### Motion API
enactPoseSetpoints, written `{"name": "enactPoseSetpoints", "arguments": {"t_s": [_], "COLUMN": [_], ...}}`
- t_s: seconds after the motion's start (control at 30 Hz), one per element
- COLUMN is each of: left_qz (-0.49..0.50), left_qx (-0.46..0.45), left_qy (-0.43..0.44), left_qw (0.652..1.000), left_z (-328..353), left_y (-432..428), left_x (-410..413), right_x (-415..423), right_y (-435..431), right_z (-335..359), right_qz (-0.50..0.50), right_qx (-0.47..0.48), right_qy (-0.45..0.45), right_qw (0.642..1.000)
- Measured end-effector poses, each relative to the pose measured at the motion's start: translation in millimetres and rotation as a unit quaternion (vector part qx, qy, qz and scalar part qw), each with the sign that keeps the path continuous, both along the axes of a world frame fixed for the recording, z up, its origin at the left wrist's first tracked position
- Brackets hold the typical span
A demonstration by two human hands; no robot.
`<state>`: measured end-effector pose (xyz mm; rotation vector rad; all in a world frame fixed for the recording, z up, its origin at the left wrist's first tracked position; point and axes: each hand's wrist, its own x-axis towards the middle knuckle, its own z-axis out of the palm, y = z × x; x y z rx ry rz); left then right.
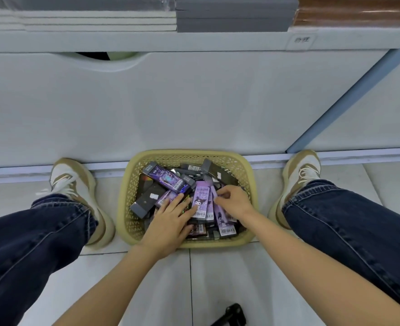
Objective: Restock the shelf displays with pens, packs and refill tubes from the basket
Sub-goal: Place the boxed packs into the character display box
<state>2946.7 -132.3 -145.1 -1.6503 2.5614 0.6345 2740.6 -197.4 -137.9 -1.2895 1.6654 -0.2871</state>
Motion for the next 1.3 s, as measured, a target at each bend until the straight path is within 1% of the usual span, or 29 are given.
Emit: {"name": "enactPoseSetpoints", "arguments": {"t_s": [0.03,0.1,0.17,0.2,0.23,0.27,0.3,0.33,0.37,0.4,0.47,0.5,0.57,0.6,0.63,0.67,0.77,0.8,0.87,0.93,0.97,1.07,1.17,1.23,1.3], "left_qz": [-0.005,-0.001,0.048,0.096,0.151,0.204,0.248,0.279,0.297,0.300,0.299,0.310,0.343,0.356,0.368,0.376,0.394,0.396,0.392,0.383,0.380,0.383,0.385,0.380,0.379], "left_qx": [0.014,0.036,0.032,0.033,0.059,0.117,0.193,0.269,0.323,0.343,0.320,0.301,0.276,0.265,0.254,0.246,0.232,0.224,0.208,0.200,0.196,0.189,0.194,0.200,0.204], "left_qy": [-0.009,-0.001,0.065,0.109,0.163,0.228,0.305,0.377,0.427,0.448,0.444,0.438,0.434,0.432,0.428,0.426,0.427,0.424,0.425,0.439,0.439,0.425,0.430,0.431,0.427], "left_qw": [1.000,0.999,0.996,0.989,0.973,0.945,0.899,0.841,0.791,0.769,0.782,0.788,0.786,0.785,0.785,0.785,0.780,0.783,0.789,0.788,0.790,0.798,0.793,0.794,0.795], "left_z": [1.0,7.0,14.7,19.1,24.7,29.9,34.4,37.6,38.6,38.2,36.0,33.7,29.4,28.8,28.6,28.2,26.7,26.4,26.4,26.5,26.5,23.2,22.4,23.3,24.9], "left_y": [-3.3,-10.1,-15.3,-16.4,-16.6,-16.4,-16.5,-16.8,-16.9,-17.0,-17.6,-18.0,-20.4,-21.7,-23.0,-24.4,-28.2,-28.9,-28.7,-27.7,-27.7,-28.9,-29.6,-29.1,-27.7], "left_x": [-0.2,-2.1,-6.5,-10.4,-15.7,-21.6,-27.7,-33.8,-38.3,-40.8,-42.1,-41.2,-38.7,-36.8,-34.4,-32.1,-23.7,-20.4,-13.8,-8.1,-6.2,-5.0,-7.6,-8.2,-7.7], "right_x": [-2.6,-8.5,-11.0,-10.3,-9.5,-7.5,-4.7,-1.7,0.5,1.5,-0.4,-4.4,-16.7,-23.2,-27.6,-28.9,-15.7,-8.4,2.9,7.3,7.5,2.3,-3.3,-3.1,-0.7], "right_y": [-1.4,-4.6,-5.4,-5.5,-5.6,-5.1,-4.0,-2.6,-1.4,-1.1,-3.9,-6.8,-15.4,-19.4,-22.2,-24.0,-28.5,-31.0,-37.2,-43.9,-46.5,-48.0,-44.9,-44.3,-45.7], "right_z": [2.9,10.8,22.0,26.2,29.3,32.3,34.8,36.5,38.0,39.2,41.6,41.6,38.5,36.3,33.3,30.0,15.7,10.1,-0.3,-7.7,-9.9,-14.5,-17.9,-18.5,-18.2], "right_qz": [-0.013,0.012,0.044,0.038,0.028,0.025,0.026,0.026,0.025,0.028,0.040,0.046,0.032,0.018,0.017,0.039,0.165,0.184,0.191,0.204,0.212,0.251,0.305,0.320,0.321], "right_qx": [0.027,0.070,0.094,0.106,0.114,0.108,0.094,0.077,0.063,0.051,0.023,-0.009,-0.099,-0.134,-0.151,-0.153,-0.130,-0.121,-0.110,-0.122,-0.130,-0.164,-0.210,-0.219,-0.221], "right_qy": [-0.025,-0.054,-0.104,-0.143,-0.188,-0.226,-0.252,-0.269,-0.279,-0.279,-0.257,-0.219,-0.088,-0.030,0.002,0.017,0.063,0.081,0.128,0.185,0.197,0.191,0.218,0.241,0.258], "right_qw": [0.999,0.996,0.989,0.983,0.975,0.968,0.963,0.960,0.958,0.958,0.965,0.975,0.991,0.990,0.988,0.987,0.976,0.972,0.967,0.954,0.948,0.935,0.903,0.890,0.884]}}
